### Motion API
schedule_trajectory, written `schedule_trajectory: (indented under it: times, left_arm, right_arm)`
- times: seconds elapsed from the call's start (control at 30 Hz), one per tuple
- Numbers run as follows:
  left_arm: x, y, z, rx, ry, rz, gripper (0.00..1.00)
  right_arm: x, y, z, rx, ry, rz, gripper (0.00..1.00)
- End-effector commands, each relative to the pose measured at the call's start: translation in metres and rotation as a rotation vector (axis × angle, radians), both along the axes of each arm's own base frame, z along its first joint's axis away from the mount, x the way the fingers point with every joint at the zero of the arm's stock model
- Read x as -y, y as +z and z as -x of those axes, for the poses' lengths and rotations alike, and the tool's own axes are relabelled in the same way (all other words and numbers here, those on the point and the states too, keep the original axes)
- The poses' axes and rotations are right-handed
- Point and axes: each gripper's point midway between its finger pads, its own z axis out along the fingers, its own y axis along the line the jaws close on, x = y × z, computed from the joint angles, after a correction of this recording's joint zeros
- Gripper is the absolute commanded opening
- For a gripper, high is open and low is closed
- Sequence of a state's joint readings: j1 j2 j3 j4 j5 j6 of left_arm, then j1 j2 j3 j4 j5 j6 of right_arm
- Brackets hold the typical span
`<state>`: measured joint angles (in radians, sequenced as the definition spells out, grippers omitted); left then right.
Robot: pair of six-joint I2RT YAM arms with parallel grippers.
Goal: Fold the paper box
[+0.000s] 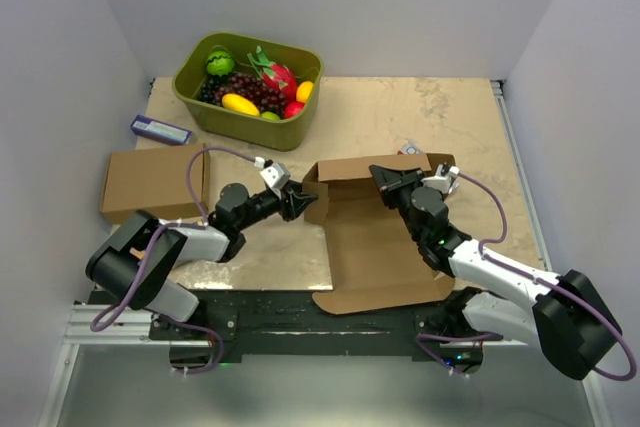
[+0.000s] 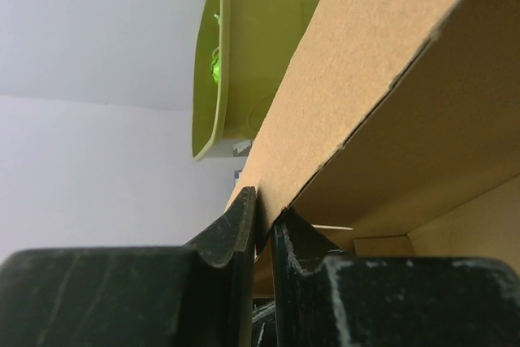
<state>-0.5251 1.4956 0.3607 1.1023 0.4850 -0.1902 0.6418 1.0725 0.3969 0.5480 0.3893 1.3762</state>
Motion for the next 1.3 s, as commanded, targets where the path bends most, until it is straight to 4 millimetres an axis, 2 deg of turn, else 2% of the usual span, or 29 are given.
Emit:
schedule_trajectory:
  times: [0.0,0.17,0.5,0.83,0.97,1.13,1.27]
  left_arm:
    - [0.012,0.016,-0.011,0.063,0.048,0.02,0.4]
    - [-0.003,0.018,-0.028,0.059,0.198,0.032,0.36]
    - [-0.016,0.022,-0.039,0.119,0.429,-0.044,0.35]
    - [-0.005,0.023,-0.042,0.123,0.518,-0.035,0.34]
    - [0.011,0.03,-0.04,0.138,0.46,0.006,0.34]
    - [0.024,0.031,-0.048,0.136,0.471,0.03,0.31]
    - [0.016,0.03,-0.058,0.142,0.562,0.015,0.29]
  right_arm:
    - [-0.004,-0.014,0.003,-0.031,0.026,0.071,0.13]
    - [-0.005,-0.014,0.003,-0.031,0.03,0.068,0.13]
    - [-0.006,-0.018,0.003,-0.038,0.032,0.066,0.13]
    - [-0.006,-0.021,0.003,-0.043,0.035,0.065,0.14]
    - [-0.007,-0.02,0.003,-0.039,0.038,0.062,0.14]
    - [-0.007,-0.019,0.004,-0.037,0.04,0.058,0.14]
    - [-0.007,-0.02,0.006,-0.04,0.043,0.06,0.14]
